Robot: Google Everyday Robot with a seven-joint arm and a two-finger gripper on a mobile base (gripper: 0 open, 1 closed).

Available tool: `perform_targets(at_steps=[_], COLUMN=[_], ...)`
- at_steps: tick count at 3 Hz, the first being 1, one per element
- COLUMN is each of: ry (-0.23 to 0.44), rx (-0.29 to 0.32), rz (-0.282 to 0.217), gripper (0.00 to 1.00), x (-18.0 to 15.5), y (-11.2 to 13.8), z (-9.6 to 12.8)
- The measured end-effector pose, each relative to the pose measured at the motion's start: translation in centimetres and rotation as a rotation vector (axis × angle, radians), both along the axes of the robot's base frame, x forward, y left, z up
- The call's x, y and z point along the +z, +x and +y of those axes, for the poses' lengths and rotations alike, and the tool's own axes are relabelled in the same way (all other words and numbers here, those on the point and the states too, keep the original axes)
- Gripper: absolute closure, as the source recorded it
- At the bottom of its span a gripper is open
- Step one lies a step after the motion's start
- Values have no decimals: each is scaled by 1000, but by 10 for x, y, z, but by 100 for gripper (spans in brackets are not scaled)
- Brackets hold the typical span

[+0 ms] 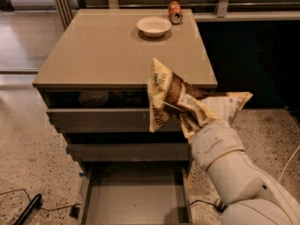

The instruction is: Pick brown chip bag from bottom drawer and place on counter

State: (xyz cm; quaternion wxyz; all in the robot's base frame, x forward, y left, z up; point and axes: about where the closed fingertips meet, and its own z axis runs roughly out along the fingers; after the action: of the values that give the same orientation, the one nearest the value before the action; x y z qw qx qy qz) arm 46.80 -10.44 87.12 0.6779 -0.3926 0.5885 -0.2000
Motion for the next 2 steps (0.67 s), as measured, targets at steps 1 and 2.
perform_targets(at_steps=[1,2], ry=[-28,-28], rx=[93,93], rz=[13,13], gripper=[100,100], x=[3,3], y=[9,9], z=[61,61])
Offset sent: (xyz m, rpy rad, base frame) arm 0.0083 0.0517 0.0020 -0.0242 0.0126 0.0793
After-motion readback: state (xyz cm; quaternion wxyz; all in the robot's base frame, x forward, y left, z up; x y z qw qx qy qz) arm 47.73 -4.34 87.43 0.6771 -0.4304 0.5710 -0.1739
